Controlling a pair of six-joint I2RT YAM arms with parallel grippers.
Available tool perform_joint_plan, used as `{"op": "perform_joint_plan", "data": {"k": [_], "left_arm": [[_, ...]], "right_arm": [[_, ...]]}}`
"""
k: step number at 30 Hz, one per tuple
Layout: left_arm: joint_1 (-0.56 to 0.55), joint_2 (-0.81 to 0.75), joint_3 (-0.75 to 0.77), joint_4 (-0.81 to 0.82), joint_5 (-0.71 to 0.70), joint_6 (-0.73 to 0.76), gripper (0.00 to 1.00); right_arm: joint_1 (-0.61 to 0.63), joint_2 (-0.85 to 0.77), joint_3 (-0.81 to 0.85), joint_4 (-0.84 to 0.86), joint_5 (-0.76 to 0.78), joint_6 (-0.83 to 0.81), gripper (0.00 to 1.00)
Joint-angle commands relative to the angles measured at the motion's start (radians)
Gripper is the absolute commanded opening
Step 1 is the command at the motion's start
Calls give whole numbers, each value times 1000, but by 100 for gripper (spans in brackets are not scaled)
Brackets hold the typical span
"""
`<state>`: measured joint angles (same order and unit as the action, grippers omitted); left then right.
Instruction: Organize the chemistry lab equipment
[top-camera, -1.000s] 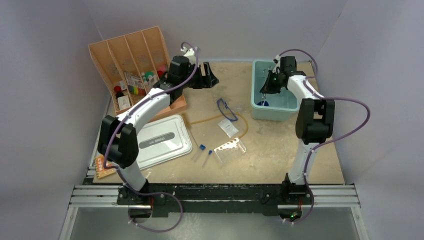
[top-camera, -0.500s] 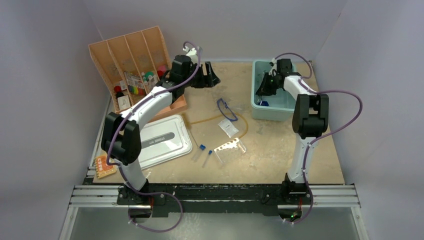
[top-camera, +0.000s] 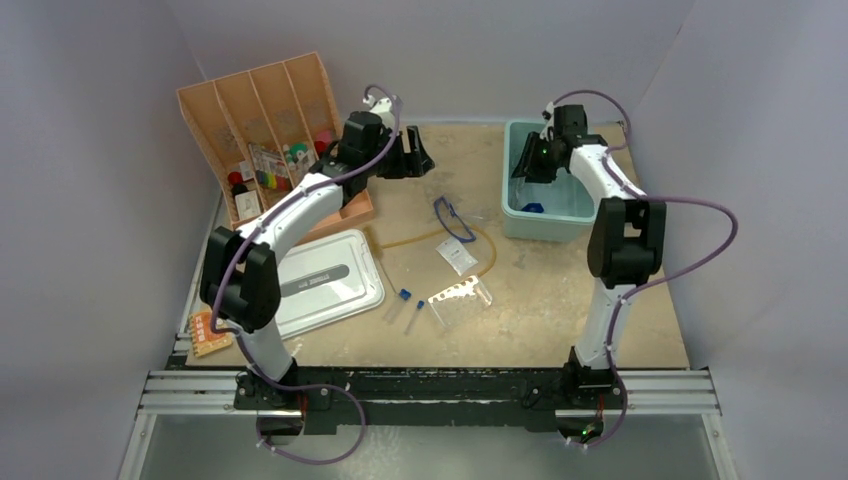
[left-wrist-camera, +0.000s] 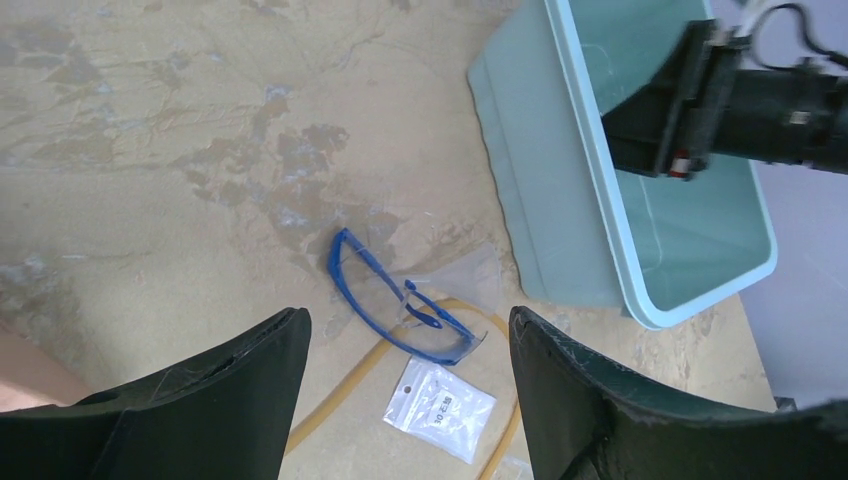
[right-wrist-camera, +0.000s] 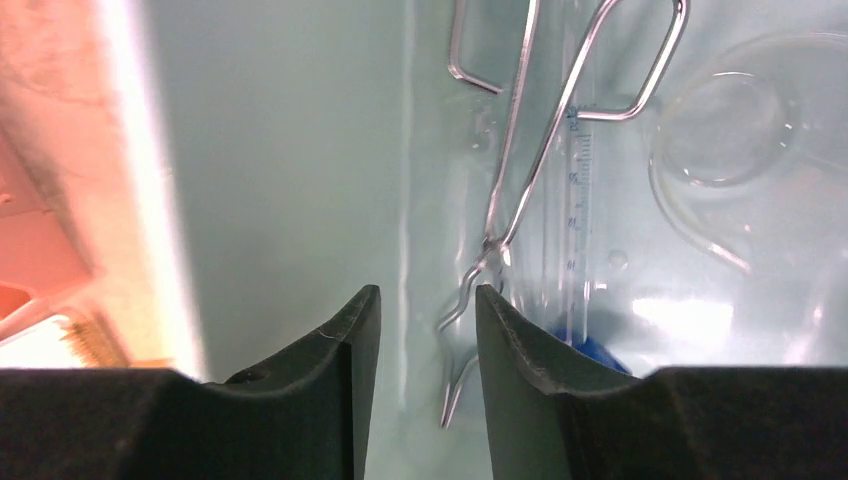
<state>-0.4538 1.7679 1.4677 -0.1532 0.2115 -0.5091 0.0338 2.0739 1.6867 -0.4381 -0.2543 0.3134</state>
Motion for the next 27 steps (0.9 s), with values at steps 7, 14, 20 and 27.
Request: {"op": "perform_joint_plan", "data": {"k": [7, 14, 20, 27], "left_arm": [[4, -188, -89, -9, -195, -36, 71], [7, -295, -195, -45, -339, -103, 71], [22, -370, -275, -79, -419, -149, 71], [26, -407, -346, -68, -430, -210, 71]], "right_arm": [[74, -362, -10, -57, 122, -30, 48], [306, -556, -219, 13, 221, -74, 60], [460, -493, -275, 31, 297, -105, 64], [505, -300, -172, 9, 342, -138, 65]]}}
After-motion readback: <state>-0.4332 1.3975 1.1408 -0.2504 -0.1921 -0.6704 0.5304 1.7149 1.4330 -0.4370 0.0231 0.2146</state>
